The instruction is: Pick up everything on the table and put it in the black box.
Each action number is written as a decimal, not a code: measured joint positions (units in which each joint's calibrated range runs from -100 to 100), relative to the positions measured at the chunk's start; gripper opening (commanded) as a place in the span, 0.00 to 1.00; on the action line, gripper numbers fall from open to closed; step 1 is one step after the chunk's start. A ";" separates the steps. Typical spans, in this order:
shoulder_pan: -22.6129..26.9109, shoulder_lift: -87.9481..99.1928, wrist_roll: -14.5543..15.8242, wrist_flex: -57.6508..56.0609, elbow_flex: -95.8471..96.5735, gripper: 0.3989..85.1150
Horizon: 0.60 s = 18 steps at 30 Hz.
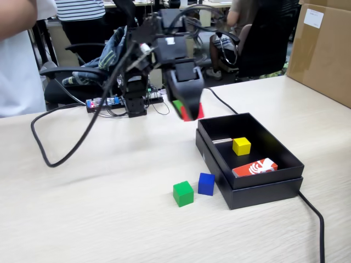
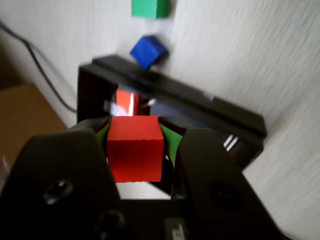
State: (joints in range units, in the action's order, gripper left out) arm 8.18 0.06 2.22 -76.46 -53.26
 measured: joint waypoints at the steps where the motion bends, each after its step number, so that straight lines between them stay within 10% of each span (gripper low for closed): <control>1: 2.39 -2.33 1.42 0.00 -2.74 0.06; 13: 6.20 -32.88 4.74 0.00 -7.76 0.08; 18: 6.69 -37.15 5.42 0.00 -8.31 0.35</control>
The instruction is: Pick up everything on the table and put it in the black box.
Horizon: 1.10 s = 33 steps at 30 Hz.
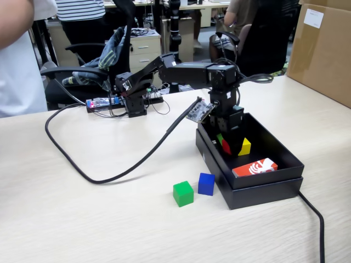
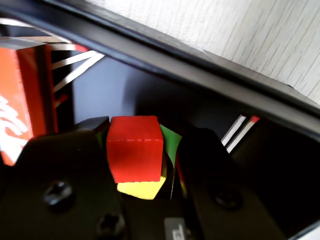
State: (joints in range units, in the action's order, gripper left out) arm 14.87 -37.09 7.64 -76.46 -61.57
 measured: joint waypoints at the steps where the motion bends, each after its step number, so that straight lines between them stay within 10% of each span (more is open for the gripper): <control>1: 0.10 0.00 0.10 0.08 0.00 0.40; 17: -8.21 27.83 -3.13 0.00 -0.09 0.53; 33: -14.99 -3.88 -8.64 0.70 -8.03 0.54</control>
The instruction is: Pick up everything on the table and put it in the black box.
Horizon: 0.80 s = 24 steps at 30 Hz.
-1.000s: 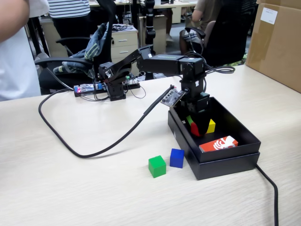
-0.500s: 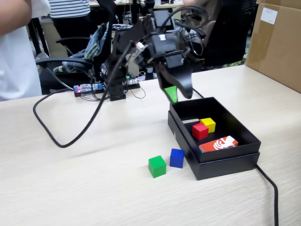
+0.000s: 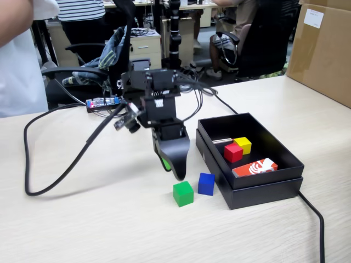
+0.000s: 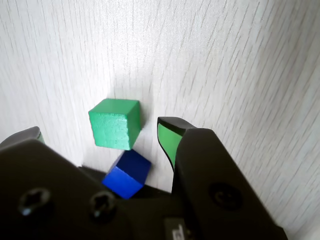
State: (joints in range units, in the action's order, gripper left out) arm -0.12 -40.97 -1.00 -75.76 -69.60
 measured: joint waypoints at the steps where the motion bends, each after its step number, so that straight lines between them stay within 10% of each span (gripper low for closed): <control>1: 0.05 -0.91 0.00 0.23 -0.18 0.54; 7: 0.49 -7.64 0.00 1.63 -2.37 0.45; 14: 0.78 -10.36 0.39 2.09 -2.92 0.08; 24: 2.88 22.39 4.10 -2.09 12.23 0.08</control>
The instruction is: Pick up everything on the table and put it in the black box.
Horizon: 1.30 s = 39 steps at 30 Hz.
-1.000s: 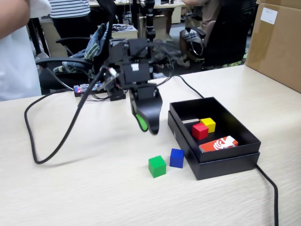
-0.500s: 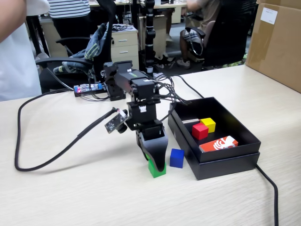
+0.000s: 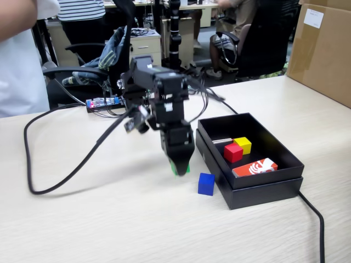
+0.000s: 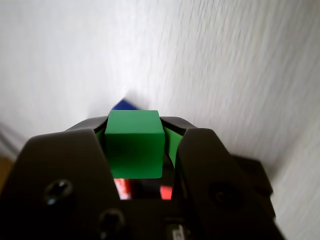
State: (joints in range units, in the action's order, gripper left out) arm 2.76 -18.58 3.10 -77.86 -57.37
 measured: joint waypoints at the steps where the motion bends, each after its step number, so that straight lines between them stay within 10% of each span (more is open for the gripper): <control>1: 0.83 6.21 0.63 -0.31 1.37 0.08; 13: 14.21 29.51 8.74 -1.32 12.14 0.08; 39: 16.80 0.78 9.52 -0.62 -1.46 0.14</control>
State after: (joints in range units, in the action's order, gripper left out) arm 19.56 -17.80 12.63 -78.47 -58.83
